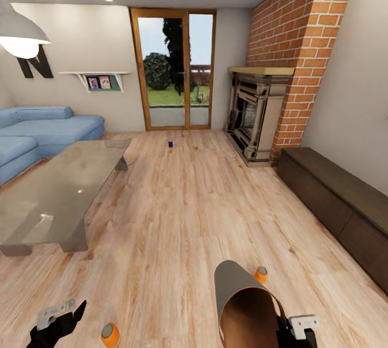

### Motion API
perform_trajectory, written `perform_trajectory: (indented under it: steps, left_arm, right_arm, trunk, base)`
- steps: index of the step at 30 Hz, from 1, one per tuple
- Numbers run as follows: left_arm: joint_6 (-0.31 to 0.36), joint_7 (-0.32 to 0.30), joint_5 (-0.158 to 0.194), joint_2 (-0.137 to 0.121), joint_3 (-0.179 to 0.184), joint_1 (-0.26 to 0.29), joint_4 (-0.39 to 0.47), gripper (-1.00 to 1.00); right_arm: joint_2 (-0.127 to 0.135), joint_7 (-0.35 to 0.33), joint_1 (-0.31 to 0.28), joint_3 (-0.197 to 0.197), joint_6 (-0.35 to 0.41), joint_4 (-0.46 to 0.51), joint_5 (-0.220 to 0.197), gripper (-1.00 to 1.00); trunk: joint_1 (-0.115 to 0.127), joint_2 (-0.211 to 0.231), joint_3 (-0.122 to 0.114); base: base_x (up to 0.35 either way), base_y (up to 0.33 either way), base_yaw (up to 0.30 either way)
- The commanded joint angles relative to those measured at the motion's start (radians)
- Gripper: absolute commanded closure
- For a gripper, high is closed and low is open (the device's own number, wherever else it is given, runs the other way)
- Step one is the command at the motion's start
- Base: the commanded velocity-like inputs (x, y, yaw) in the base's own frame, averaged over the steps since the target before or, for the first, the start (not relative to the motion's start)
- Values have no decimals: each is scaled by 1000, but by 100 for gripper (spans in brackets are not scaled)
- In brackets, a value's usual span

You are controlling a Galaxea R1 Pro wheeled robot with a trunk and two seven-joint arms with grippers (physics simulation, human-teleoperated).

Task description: Put the three can of soda from the living room inside the tash can in the kitchen.

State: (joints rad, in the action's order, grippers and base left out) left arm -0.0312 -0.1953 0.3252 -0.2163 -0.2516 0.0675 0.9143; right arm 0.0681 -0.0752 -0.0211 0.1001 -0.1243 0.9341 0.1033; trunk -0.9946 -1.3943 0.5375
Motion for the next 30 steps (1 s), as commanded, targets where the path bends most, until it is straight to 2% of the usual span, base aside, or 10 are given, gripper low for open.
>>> perform_trajectory:
  steps: [1,20,23,30]
  left_arm:
    - [-1,-1,0,0,0,0,0,-100]
    - [-1,-3,-2,0,0,0,0,-100]
    - [16,14,-1,17,18,17,-17,-100]
    - [55,53,-1,57,58,57,-57,-100]
  right_arm:
    - [-1,-6,0,0,0,2,-3,100]
    - [-3,-6,0,-4,-1,0,-4,100]
    - [-20,21,-17,-18,16,-25,-3,100]
    - [-60,21,-53,-18,55,-48,-3,100]
  trunk:
    - [0,0,0]
    - [0,0,0]
    - [0,0,0]
    - [0,0,0]
  base:
    - [124,287,0]
    - [204,245,0]
    - [0,0,0]
    - [0,0,0]
